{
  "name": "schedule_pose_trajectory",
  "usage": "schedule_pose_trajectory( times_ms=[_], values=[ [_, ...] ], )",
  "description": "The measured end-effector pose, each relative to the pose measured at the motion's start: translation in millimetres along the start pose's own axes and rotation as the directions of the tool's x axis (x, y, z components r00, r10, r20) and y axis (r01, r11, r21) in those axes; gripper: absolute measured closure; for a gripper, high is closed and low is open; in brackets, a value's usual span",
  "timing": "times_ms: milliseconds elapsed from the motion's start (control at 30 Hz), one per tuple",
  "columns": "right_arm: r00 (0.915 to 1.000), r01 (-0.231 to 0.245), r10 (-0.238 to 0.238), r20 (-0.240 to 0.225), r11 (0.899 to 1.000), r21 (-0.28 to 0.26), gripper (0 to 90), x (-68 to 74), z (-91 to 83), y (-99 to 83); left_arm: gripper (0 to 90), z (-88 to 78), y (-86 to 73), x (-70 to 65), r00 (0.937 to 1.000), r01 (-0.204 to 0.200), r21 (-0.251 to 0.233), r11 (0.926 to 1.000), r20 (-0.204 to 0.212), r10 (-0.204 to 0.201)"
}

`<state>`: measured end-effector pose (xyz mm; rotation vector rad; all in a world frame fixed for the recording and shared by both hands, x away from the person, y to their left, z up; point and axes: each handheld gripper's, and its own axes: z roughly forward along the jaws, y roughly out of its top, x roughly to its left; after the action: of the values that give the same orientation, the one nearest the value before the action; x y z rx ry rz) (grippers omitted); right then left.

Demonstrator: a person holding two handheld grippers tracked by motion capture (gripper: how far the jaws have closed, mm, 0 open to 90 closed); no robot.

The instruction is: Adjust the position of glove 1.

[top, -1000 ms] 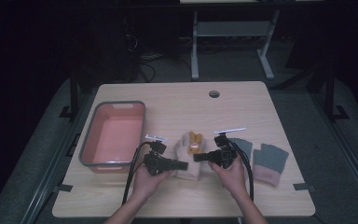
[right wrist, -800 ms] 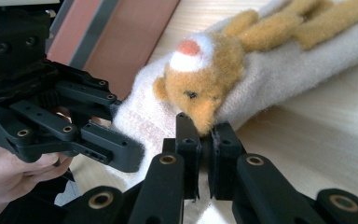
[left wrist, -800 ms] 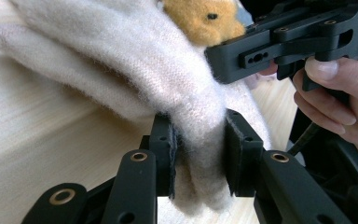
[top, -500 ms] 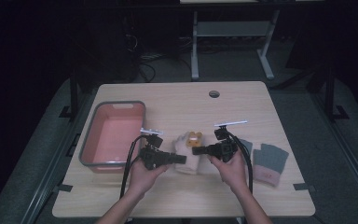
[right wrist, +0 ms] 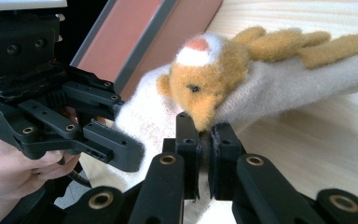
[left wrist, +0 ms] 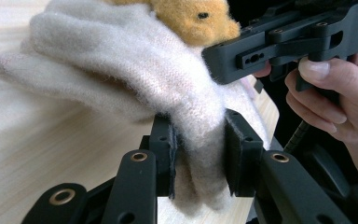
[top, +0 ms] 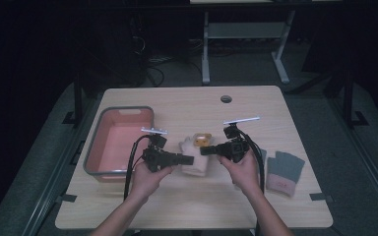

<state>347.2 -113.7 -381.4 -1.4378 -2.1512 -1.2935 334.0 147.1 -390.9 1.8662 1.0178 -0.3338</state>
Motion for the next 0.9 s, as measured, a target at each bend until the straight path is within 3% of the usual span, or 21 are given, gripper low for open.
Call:
schedule_pose_trajectory(
  times_ms=[900],
  values=[
    [0.9984, 0.042, -0.042, -0.038, 0.999, -0.004, 84.8, 30.6, 5.3, 46.9, 68.0, -44.4, 29.3, 1.0, 0.9997, -0.020, -0.055, 0.9983, -0.017, 0.019]
  ],
)
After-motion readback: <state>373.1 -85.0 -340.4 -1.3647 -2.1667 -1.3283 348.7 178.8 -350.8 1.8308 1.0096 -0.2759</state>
